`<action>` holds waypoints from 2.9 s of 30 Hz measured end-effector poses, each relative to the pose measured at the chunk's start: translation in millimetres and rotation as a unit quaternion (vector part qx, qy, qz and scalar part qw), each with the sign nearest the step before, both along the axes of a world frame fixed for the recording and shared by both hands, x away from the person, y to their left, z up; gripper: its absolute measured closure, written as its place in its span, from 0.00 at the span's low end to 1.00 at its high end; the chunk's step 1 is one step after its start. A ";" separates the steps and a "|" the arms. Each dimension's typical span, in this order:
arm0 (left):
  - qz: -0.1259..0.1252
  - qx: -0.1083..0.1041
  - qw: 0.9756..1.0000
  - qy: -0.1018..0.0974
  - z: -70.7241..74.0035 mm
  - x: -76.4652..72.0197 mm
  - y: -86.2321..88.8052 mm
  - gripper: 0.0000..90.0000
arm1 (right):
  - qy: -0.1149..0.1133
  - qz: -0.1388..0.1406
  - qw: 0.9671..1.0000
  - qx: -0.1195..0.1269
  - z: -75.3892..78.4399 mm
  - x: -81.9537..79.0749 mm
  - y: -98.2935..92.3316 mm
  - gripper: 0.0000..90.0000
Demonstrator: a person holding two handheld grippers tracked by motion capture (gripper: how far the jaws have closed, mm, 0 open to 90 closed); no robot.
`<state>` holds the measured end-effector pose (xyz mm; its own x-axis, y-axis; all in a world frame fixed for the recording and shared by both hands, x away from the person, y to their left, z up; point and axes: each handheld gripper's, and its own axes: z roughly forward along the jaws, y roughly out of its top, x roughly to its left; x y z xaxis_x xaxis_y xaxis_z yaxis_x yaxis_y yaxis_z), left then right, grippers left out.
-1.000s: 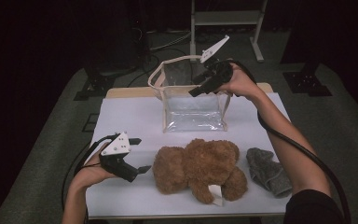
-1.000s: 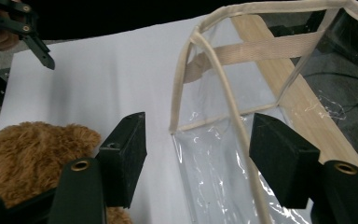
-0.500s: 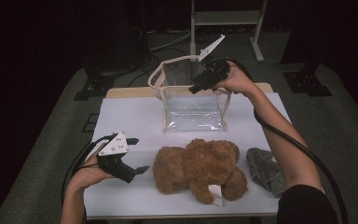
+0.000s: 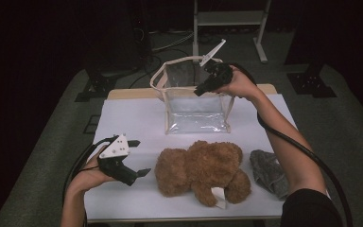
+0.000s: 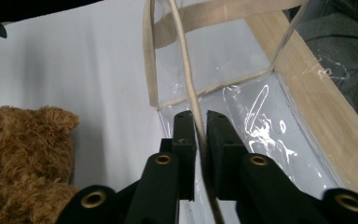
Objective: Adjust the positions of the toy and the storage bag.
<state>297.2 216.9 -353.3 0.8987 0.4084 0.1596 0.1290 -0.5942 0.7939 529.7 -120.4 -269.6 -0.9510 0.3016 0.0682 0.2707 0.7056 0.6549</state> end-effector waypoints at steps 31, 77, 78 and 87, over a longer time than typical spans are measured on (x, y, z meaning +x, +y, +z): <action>-0.004 0.000 1.000 0.000 2.8 -3.3 -0.9 0.05 | 0.004 0.040 0.999 0.002 -3.1 -68.5 -6.6 0.97; -0.008 0.007 1.000 0.002 0.1 -3.0 -2.9 0.05 | -0.019 0.046 0.997 0.057 17.1 -122.5 -22.4 0.43; -0.008 0.007 1.000 0.003 -0.2 -2.9 -3.0 0.05 | -0.021 0.047 0.997 0.060 19.6 -124.4 -23.6 0.42; -0.008 0.005 1.000 0.005 -0.4 -3.3 -2.8 0.05 | -0.032 0.084 0.994 0.062 26.4 -154.9 -18.6 0.37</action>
<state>294.0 214.1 -353.7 0.9068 0.3918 0.1556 0.1263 -0.6046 0.7865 374.8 -139.0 -243.3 -0.9908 0.1312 0.0326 0.1109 0.6508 0.7511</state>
